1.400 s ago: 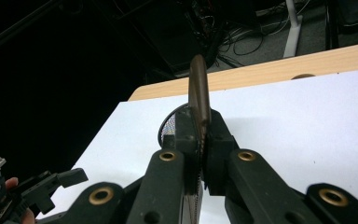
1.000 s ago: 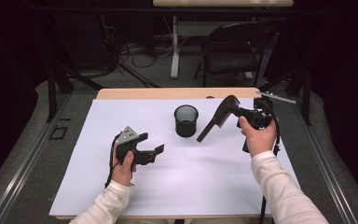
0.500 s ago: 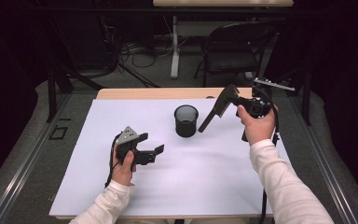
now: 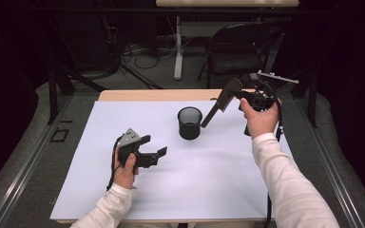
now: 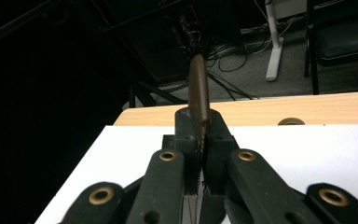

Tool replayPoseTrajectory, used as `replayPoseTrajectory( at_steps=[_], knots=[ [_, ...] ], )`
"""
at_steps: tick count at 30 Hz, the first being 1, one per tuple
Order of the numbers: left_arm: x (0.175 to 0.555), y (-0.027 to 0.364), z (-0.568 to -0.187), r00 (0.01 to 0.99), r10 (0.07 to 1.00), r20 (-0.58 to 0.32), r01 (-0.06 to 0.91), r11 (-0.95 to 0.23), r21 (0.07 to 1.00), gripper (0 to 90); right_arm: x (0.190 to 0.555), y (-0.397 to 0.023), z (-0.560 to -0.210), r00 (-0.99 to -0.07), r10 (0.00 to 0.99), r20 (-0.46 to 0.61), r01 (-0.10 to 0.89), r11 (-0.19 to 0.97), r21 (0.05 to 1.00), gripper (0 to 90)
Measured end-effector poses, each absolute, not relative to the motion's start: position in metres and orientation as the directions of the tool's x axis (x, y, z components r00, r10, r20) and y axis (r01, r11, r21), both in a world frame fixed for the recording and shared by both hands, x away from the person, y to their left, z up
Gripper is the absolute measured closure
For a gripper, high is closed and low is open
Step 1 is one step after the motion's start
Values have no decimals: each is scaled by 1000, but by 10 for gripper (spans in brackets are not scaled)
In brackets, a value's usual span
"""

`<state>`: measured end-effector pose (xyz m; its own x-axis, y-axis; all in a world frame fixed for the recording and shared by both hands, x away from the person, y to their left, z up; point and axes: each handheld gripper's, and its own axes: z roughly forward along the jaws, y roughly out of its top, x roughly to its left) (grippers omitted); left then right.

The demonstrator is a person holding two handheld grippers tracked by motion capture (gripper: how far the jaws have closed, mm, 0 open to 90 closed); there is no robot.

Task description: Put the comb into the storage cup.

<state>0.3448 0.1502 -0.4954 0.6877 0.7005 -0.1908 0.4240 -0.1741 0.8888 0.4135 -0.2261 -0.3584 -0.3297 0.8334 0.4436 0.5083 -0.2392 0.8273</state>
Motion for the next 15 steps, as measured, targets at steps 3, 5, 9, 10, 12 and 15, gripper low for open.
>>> replayPoseTrajectory(
  at_steps=[3,5,9,10,12,15],
  knots=[
    [345,150,-495,688,700,-191,424,-174,889,159,416,-226,-357,-328,833,446,504,-246,828,871],
    [345,150,-495,688,700,-191,424,-174,889,160,418,-225,-355,-326,835,443,504,-243,829,871],
    [345,150,-496,689,699,-192,424,-173,889,160,421,-224,-351,-321,840,437,501,-241,831,871],
    [345,150,-496,689,699,-192,424,-174,889,160,422,-224,-350,-320,841,437,500,-242,832,871],
    [345,150,-495,689,699,-192,423,-172,890,160,424,-223,-349,-320,841,437,499,-243,832,871],
    [345,151,-495,689,698,-193,422,-171,890,160,426,-222,-347,-315,843,437,495,-247,833,871]
  ],
)
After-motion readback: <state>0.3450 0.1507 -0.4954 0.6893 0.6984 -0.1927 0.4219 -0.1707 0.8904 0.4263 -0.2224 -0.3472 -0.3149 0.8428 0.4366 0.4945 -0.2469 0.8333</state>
